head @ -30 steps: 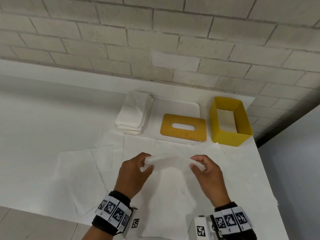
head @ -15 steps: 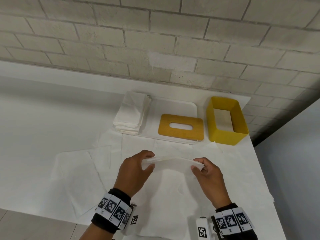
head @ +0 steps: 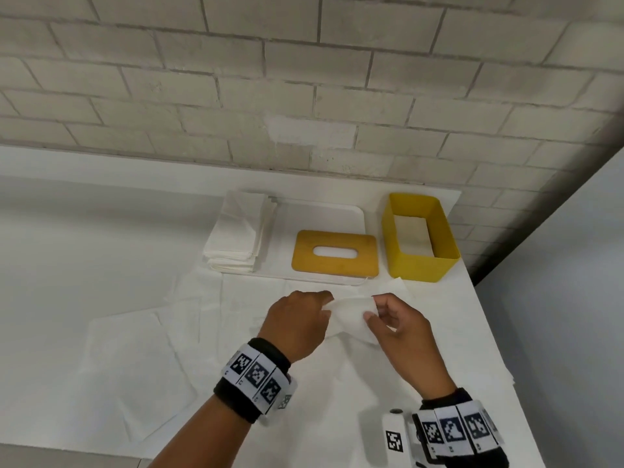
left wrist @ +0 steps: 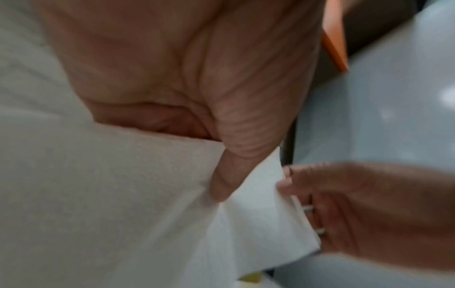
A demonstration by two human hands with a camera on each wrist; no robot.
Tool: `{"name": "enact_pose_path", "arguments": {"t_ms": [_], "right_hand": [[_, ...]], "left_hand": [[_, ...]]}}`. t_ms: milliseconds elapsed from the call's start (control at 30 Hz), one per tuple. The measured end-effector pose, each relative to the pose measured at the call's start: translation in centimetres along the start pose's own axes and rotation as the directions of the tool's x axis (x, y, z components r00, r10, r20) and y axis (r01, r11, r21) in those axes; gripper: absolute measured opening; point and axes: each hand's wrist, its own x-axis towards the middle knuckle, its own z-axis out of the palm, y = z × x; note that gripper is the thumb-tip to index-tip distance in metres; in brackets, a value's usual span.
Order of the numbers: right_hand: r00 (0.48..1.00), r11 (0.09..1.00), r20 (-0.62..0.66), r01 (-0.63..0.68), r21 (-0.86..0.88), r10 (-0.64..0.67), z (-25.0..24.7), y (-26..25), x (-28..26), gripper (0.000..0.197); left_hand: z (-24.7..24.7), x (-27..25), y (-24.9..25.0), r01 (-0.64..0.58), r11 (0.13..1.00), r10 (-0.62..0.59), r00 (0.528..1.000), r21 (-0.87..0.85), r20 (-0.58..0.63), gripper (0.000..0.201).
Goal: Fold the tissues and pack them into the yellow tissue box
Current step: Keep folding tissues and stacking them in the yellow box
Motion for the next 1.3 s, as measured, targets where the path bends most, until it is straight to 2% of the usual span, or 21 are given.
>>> {"name": "enact_pose_path", "arguments": {"t_ms": [67,133,233,300,400,500,567,667,833,933,1100,1300], "right_hand": [[1.000,0.996,0.031,-0.009,0.083,0.006,-1.3,-0.4,0.2,0.015],[0.998,0.980,0.057,-0.047,0.191,0.036,-1.8,-0.7,0.4,0.011],[0.996,0.965,0.084,-0.057,0.258,0.036,-0.5,-1.5,0.6,0.016],[0.999,0.968,0.030,-0.041,0.248,0.035,1.0,-1.8,0.8,0.023],[0.992,0.980,-0.121,-0.011,0.198,0.036,2.7,-2.4,1.1,0.023],[0.982,0.977,-0.186,0.026,0.210,0.014,3.7,-3.5,1.1,0.028],[0.977,0.970,-0.213,0.048,0.237,0.004,4.0,-4.0,1.1,0.028],[0.976,0.960,-0.216,0.037,0.278,0.025,4.3,-3.6,0.9,0.029],[0.972,0.954,-0.188,-0.079,0.289,0.138,4.8,-1.1,-0.2,0.028],[0.973,0.954,-0.159,-0.120,0.274,0.168,5.0,-0.3,-0.4,0.028],[0.973,0.958,-0.149,-0.133,0.253,0.174,5.0,0.0,-0.4,0.025],[0.982,0.951,-0.157,-0.057,0.304,0.109,3.8,-1.5,0.0,0.023]], "left_hand": [[-0.6,-0.6,-0.3,0.016,0.958,-0.030,0.999,-0.286,-0.044,0.018],[-0.5,-0.9,-0.3,0.073,0.840,-0.112,0.993,-0.537,-0.041,0.013],[0.2,-1.0,0.4,0.109,0.676,-0.177,0.984,-0.728,-0.018,0.016],[0.8,-0.8,1.0,0.084,0.646,-0.191,0.980,-0.758,-0.054,0.018],[1.2,-0.6,2.0,0.059,0.639,-0.243,0.962,-0.767,-0.128,0.020],[1.7,-0.4,3.0,0.028,0.634,-0.272,0.943,-0.773,-0.189,0.023],[2.1,-0.3,3.4,-0.005,0.633,-0.269,0.936,-0.774,-0.226,0.033],[2.8,-0.3,3.4,-0.020,0.655,-0.254,0.936,-0.755,-0.245,0.034],[4.6,-1.5,2.7,0.023,0.662,-0.256,0.947,-0.750,-0.196,0.026],[5.3,-1.9,2.4,0.060,0.656,-0.279,0.945,-0.753,-0.168,0.031],[5.1,-1.6,2.3,0.052,0.655,-0.276,0.945,-0.753,-0.175,0.032],[3.3,-1.3,3.0,-0.058,0.604,-0.260,0.928,-0.795,-0.265,0.026]]}}
